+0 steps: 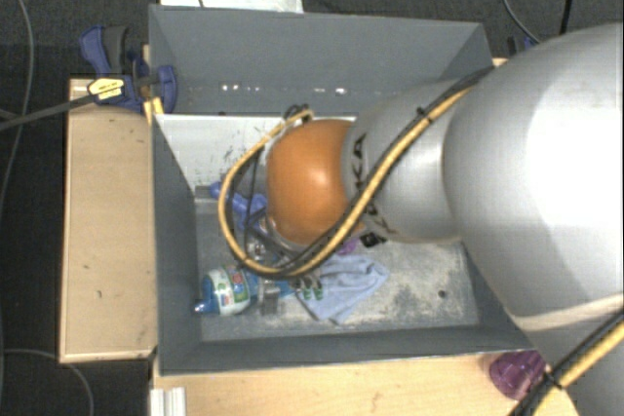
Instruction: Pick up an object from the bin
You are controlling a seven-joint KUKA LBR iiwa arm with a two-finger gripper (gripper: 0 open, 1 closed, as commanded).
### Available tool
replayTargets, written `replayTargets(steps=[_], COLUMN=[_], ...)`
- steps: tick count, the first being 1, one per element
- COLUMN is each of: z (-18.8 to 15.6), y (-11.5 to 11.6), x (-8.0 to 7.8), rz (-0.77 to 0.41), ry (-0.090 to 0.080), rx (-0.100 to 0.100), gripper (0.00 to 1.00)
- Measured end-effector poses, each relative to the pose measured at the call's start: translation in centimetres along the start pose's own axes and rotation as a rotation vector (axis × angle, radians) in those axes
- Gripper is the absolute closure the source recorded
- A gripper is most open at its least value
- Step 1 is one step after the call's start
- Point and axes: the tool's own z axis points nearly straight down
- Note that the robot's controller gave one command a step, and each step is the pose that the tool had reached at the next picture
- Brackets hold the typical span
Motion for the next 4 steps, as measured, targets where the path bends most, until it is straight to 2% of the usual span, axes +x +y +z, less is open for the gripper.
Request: replayTargets(steps=[1,2,3,4], z=[0.0,0.8,0.9,0.9], y=[0.0,-0.2,-0.7,-0.7], x=[0.0,-0.9,-2.9,-2.9], rz=[0.001,-0.005,-0.061,-0.06], ry=[0.0,-0.004,-0.002,-0.002], rx=[0.0,-0.001,-0.001,-0.001], gripper=[1.0,1.0,1.0,1.0])
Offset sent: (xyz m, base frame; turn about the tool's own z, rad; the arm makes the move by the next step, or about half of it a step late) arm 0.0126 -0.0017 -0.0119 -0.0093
